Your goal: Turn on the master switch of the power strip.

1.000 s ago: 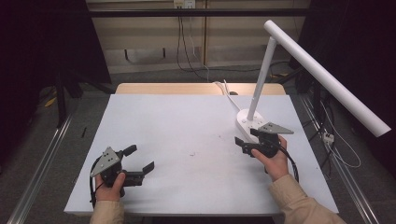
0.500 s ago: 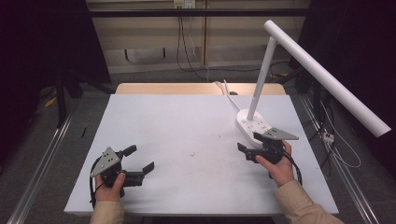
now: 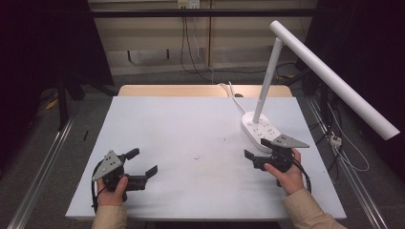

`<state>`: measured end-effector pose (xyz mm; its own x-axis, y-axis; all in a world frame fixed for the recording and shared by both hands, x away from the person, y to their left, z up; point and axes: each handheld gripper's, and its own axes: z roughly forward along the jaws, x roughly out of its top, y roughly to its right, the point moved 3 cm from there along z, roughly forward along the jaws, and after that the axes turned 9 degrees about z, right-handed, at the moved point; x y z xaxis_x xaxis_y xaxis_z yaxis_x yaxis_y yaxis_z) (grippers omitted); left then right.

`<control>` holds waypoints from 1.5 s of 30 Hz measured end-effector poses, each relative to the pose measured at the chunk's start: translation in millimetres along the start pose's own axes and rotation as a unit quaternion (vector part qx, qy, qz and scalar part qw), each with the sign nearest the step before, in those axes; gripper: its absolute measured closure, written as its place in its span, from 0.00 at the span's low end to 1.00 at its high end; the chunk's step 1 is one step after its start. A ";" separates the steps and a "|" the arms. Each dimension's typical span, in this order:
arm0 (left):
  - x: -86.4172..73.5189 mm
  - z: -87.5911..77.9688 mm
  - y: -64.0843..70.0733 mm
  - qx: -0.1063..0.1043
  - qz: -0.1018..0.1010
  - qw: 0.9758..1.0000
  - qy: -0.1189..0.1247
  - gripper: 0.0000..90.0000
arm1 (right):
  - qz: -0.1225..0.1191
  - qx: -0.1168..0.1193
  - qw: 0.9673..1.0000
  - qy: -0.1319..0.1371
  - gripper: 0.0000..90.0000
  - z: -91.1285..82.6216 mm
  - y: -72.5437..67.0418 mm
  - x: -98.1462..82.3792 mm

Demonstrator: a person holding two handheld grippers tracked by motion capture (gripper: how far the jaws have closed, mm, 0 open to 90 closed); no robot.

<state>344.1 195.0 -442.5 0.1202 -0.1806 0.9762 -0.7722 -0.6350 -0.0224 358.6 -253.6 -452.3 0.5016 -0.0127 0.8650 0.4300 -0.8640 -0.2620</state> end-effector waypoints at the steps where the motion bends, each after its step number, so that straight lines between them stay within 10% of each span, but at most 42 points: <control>1: 0.0 0.0 0.0 0.000 0.000 1.000 0.000 0.04 | 0.000 -0.001 1.000 0.001 0.17 -1.3 0.2 -0.5; 45: 0.1 1.1 0.6 -0.002 0.000 1.000 0.000 0.04 | -0.017 0.005 1.000 -0.006 0.16 -25.0 1.9 -19.2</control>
<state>344.3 193.8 -442.7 0.1207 -0.1807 0.9761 -0.7741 -0.6327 -0.0214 331.0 -267.6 -458.6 0.4959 0.0223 0.8681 0.4546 -0.8584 -0.2376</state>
